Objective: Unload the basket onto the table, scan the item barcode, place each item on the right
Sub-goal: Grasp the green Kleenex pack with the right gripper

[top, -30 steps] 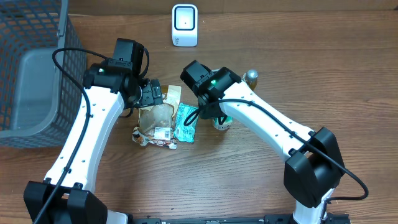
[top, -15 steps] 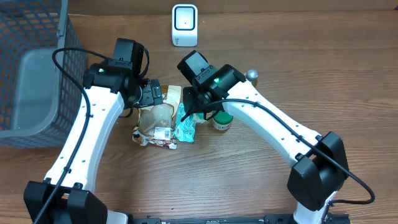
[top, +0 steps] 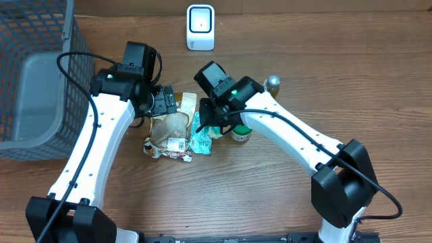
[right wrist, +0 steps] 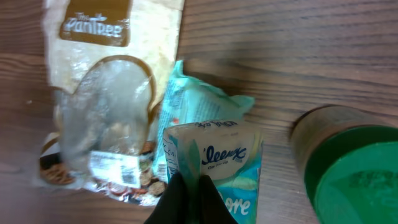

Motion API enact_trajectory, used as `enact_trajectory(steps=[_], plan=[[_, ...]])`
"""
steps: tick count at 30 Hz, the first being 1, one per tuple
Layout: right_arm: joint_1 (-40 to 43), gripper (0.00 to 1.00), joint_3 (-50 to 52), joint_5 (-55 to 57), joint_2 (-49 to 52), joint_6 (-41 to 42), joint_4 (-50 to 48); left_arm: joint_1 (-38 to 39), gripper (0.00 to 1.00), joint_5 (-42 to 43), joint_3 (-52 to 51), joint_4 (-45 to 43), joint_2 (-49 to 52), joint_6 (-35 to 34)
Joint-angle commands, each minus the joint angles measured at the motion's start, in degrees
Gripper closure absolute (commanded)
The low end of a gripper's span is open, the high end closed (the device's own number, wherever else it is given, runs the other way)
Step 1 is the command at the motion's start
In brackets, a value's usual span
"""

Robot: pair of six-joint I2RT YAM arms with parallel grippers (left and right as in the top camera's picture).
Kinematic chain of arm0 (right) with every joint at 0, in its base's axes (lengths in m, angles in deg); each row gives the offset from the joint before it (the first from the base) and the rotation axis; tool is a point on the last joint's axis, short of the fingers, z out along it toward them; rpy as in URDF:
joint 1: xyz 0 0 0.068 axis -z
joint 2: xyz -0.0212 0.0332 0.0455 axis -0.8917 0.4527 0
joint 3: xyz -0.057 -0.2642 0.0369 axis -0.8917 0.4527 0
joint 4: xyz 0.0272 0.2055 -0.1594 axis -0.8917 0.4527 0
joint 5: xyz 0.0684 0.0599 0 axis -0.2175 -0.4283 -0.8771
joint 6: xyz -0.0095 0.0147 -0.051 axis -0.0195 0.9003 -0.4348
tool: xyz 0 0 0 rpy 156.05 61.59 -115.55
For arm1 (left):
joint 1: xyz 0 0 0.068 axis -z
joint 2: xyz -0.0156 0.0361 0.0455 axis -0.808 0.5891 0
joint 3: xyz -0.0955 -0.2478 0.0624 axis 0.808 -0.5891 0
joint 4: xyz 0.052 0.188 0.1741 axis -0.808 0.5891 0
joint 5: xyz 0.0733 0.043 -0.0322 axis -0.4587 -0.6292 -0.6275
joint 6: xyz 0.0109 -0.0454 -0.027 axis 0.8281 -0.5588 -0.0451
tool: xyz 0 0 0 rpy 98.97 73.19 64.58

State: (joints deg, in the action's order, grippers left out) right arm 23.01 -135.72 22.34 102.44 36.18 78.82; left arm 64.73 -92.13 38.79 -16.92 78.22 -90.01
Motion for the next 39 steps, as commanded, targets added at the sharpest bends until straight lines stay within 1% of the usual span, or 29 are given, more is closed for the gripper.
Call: enact_trajectory(steps=[1, 6, 12, 17, 23, 30, 34, 39], plan=[[1.79, 0.96, 2.71, 1.2, 0.72, 1.2, -0.87, 0.07, 0.0, -0.52, 0.63, -0.04, -0.31, 0.02], [5.77, 0.96, 5.07, 1.16, 0.72, 1.22, 0.07, 0.07, 0.0, -0.52, 0.63, -0.04, -0.31, 0.02], [10.25, 0.96, 5.25, 1.18, 0.7, 0.09, 5.18, 0.07, 0.0, -0.52, 0.63, -0.04, -0.31, 0.02], [11.13, 0.96, 5.25, 0.17, 0.7, 0.07, 5.11, 0.07, 0.0, -0.52, 0.63, -0.04, -0.31, 0.02], [10.71, 0.96, 5.27, -9.4, 0.72, -1.01, -0.46, 0.07, 0.01, -0.52, 0.63, -0.04, -0.31, 0.02], [10.43, 0.96, 7.04, -11.69, 0.79, -0.52, -5.35, 0.07, 0.0, -0.52, 0.63, -0.04, -0.31, 0.02], [10.4, 0.96, 11.58, -16.22, 0.79, -0.52, -11.28, 0.07, 0.0, -0.52, 0.63, -0.04, -0.31, 0.02], [10.4, 0.96, 15.78, -16.17, 0.81, -0.44, -14.43, 0.07, 0.0, -0.52, 0.63, -0.04, -0.31, 0.02]])
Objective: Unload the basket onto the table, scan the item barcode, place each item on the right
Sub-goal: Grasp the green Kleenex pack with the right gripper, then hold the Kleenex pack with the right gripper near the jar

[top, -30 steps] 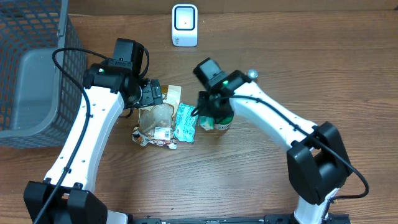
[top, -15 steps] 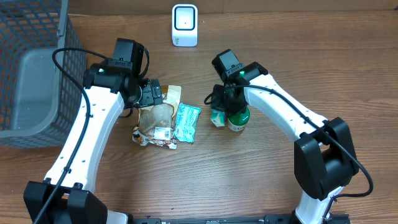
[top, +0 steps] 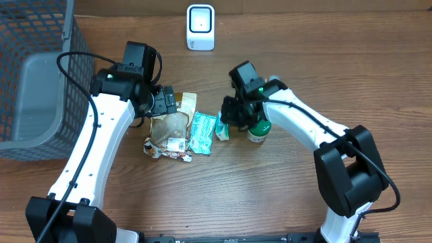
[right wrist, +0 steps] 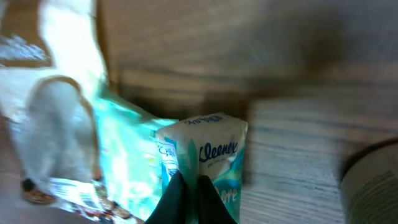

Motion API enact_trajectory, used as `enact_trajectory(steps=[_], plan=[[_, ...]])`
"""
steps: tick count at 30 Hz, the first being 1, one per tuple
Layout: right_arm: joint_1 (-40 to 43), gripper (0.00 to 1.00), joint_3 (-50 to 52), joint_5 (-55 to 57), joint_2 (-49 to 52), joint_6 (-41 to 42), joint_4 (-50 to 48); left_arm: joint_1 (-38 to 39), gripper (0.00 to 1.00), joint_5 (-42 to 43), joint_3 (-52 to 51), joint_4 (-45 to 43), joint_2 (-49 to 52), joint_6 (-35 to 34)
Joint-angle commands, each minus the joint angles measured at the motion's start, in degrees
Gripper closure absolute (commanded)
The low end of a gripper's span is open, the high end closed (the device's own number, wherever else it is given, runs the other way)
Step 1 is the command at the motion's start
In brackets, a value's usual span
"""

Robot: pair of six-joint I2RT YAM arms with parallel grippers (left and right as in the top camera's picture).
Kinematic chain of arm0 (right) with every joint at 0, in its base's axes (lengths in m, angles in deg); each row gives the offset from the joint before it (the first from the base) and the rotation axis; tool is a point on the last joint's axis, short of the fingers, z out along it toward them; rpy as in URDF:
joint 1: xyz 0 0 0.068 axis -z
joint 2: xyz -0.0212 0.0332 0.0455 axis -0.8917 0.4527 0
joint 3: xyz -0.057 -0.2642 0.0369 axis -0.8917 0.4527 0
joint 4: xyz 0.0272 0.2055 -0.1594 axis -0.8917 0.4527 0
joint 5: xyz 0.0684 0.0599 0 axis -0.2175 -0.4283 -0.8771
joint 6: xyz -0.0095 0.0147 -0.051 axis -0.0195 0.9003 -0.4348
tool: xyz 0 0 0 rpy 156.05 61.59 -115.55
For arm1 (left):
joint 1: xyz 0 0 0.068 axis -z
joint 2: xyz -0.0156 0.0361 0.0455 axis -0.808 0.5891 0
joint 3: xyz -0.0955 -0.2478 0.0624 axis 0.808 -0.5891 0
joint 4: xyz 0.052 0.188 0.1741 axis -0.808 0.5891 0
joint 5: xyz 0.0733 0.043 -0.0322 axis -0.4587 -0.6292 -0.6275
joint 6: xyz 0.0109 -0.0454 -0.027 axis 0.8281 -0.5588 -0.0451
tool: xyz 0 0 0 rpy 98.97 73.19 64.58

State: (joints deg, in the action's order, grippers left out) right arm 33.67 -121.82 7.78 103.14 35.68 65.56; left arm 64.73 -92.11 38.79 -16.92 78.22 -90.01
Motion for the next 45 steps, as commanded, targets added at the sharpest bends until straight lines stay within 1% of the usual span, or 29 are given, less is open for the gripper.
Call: enact_trajectory(steps=[1, 6, 11, 14, 19, 20, 21, 23, 27, 29, 31, 39, 45], plan=[[-0.26, 0.96, 2.32, -1.66, 0.13, 0.02, -1.66, 0.07, 0.0, -0.55, 0.63, -0.04, -0.31, 0.02], [-0.42, 0.96, 3.02, -1.79, 0.11, -0.02, -2.95, 0.07, 0.0, -0.55, 0.63, -0.04, -0.31, 0.02], [-0.42, 0.83, 3.02, -0.66, 0.11, -0.48, -2.93, 0.07, 0.0, -0.55, 0.63, -0.04, -0.31, 0.02], [-0.42, 0.82, 2.95, -0.72, 0.07, -0.52, -2.93, 0.07, 0.0, -0.55, 0.63, -0.04, -0.31, 0.02], [-0.42, 0.82, 2.4, -0.74, -0.66, -0.5, -2.45, 0.07, 0.01, -0.55, 0.63, -0.04, -0.31, 0.02], [-0.42, 0.86, 2.34, -0.74, -0.81, -0.5, -2.4, 0.07, 0.0, -0.55, 0.63, -0.04, -0.31, 0.02], [-0.42, 0.96, 2.21, -0.76, -0.87, -0.48, -2.25, 0.07, 0.01, -0.55, 0.63, -0.04, -0.31, 0.02], [-0.42, 0.96, 2.21, -1.62, -0.92, -0.48, -2.32, 0.07, 0.01, -0.55, 0.63, -0.04, -0.31, 0.02], [0.02, 0.96, 2.21, -8.9, -0.92, -0.26, -4.55, 0.07, 0.0, -0.55, 0.63, -0.04, -0.31, 0.02], [0.59, 0.96, 2.21, -10.34, -0.92, 1.73, -4.83, 0.07, 0.0, -0.55, 0.63, -0.04, -0.31, 0.02], [0.92, 0.96, 2.29, -10.38, -0.9, 2.73, -4.83, 0.07, 0.0, -0.55, 0.63, -0.04, -0.31, 0.02], [0.87, 0.96, 2.71, -9.68, -0.85, 2.51, -5.25, 0.07, 0.0, -0.55, 0.63, -0.04, -0.31, 0.02], [0.87, 0.87, 2.71, -7.61, -0.85, 2.54, -4.31, 0.07, 0.0, -0.55, 0.63, -0.04, -0.31, 0.02]])
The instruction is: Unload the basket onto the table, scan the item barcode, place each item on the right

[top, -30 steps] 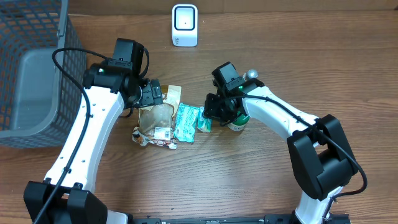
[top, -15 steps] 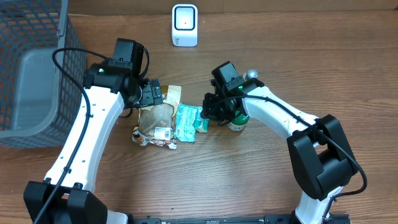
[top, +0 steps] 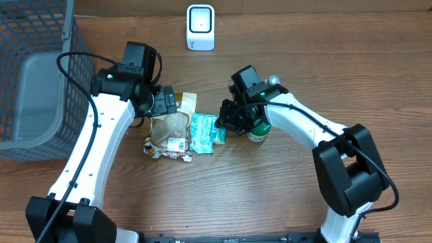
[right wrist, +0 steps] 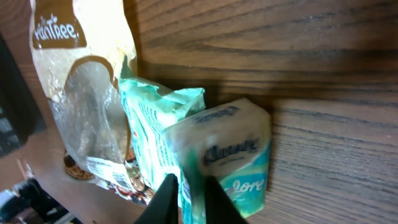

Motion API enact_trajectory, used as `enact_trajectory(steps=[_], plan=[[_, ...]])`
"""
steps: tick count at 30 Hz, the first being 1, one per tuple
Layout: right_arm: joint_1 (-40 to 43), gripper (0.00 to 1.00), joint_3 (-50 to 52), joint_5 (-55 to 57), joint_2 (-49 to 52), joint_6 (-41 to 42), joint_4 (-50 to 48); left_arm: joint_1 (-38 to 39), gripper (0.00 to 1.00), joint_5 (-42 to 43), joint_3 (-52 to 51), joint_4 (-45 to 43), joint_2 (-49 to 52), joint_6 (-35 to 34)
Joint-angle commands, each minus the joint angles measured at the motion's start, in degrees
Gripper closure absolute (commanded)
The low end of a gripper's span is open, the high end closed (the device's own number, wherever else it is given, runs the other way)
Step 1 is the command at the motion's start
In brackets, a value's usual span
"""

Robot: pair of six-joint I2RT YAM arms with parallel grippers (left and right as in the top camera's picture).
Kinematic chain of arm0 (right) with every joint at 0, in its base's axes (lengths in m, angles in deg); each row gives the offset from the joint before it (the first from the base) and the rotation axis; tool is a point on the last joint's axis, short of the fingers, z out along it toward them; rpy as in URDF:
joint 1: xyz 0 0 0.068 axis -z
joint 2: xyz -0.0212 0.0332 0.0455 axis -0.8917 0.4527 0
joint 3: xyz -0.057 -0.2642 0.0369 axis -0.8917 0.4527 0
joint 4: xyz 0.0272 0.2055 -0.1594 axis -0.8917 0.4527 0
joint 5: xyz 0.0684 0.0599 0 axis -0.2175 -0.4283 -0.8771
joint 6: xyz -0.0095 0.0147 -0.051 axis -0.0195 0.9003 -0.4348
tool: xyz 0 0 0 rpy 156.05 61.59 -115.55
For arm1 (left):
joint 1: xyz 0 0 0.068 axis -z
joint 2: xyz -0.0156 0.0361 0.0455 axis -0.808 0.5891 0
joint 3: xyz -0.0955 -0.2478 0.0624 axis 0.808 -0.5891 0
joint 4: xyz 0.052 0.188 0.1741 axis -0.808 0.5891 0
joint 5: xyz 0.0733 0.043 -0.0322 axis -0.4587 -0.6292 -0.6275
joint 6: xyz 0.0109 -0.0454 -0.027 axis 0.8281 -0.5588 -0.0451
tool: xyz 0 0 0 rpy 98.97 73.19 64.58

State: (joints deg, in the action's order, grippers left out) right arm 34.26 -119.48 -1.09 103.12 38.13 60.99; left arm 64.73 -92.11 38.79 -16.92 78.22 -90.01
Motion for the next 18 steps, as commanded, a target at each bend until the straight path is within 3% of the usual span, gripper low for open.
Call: enact_trajectory(steps=[1, 11, 18], plan=[[0.28, 0.86, 0.37, 2.1, -0.83, 0.09, 0.7, 0.07, 0.0, -0.55, 0.63, -0.04, -0.31, 0.02], [0.28, 0.73, 0.2, 4.79, -2.1, -0.83, 2.6, 0.07, 0.01, -0.55, 0.63, -0.04, -0.31, 0.02], [0.28, 0.69, 0.2, 8.5, -2.62, -1.42, 5.4, 0.07, 0.0, -0.55, 0.63, -0.04, -0.31, 0.02]])
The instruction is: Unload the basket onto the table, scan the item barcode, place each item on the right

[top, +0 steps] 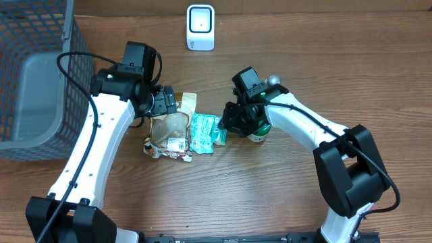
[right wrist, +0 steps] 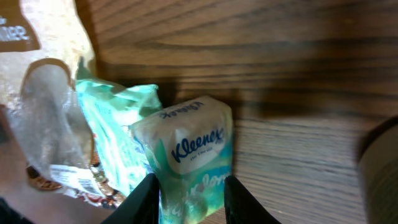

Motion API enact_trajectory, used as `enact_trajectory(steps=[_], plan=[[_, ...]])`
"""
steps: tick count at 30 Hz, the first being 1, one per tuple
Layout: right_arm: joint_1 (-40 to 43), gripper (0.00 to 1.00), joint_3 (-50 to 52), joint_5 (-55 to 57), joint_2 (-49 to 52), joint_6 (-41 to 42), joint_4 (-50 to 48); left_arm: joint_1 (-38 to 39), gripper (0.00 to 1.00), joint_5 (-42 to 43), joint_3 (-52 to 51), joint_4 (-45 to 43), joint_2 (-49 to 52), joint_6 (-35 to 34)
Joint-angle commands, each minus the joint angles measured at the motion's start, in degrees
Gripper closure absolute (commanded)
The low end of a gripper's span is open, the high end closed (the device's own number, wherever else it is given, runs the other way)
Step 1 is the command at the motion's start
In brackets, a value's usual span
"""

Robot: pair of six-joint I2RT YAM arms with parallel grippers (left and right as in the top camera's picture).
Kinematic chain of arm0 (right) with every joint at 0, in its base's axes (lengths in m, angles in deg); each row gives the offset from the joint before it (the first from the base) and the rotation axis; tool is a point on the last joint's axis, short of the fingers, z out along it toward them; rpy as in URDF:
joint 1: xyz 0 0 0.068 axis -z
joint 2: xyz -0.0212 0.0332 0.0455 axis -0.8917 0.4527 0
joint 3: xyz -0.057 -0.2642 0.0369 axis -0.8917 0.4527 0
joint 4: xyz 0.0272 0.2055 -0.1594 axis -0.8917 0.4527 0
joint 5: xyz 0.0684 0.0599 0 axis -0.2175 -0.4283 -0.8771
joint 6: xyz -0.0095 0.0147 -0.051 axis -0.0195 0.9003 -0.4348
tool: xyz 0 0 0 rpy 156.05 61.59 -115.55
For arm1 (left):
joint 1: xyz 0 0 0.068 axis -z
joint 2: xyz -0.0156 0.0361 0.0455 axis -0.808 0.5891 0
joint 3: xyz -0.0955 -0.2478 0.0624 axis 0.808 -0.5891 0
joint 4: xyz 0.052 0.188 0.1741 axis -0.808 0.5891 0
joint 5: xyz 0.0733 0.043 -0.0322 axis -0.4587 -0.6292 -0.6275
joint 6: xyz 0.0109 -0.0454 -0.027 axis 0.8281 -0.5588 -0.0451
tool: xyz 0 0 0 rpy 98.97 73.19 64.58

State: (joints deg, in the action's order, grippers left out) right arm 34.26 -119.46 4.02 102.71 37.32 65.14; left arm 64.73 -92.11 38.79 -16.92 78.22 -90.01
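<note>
A small Kleenex tissue pack lies on the wooden table beside a green wipes pack and a brown Pantree snack bag with a barcode label. My right gripper is open, its two black fingers spread either side of the tissue pack's near end. From overhead, the right gripper sits low at the tissue pack. My left gripper rests at the snack bag's top; its jaws cannot be made out. The white scanner stands at the back.
A green-lidded jar stands right against my right wrist. Behind it is a small bottle with a round cap. A grey mesh basket fills the far left. The wipes pack lies between bag and tissues.
My right gripper's fingers, then close together on the tissue pack's edge, now stand wide apart on either side of it. The arm has barely shifted. The left arm has not moved.
My right gripper was shut on the tissue pack over the wipes pack. It then held the pack further right, near the jar. Later the pack was down beside the wipes pack with the fingers slightly parted, and now they are spread open.
</note>
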Motion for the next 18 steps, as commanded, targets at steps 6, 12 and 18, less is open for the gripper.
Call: enact_trajectory(steps=[6, 12, 18], plan=[[0.31, 0.69, -0.31, 4.68, -2.97, -1.07, 3.17, 0.07, 0.0, -0.55, 0.63, -0.04, -0.31, 0.02], [0.28, 0.69, -3.1, 6.23, -3.17, -1.53, 5.73, 0.07, 0.0, -0.55, 0.63, -0.04, -0.31, 0.02], [0.13, 0.69, -8.48, 7.58, -3.17, -3.52, 11.85, 0.07, 0.0, -0.55, 0.63, -0.04, -0.31, 0.02]])
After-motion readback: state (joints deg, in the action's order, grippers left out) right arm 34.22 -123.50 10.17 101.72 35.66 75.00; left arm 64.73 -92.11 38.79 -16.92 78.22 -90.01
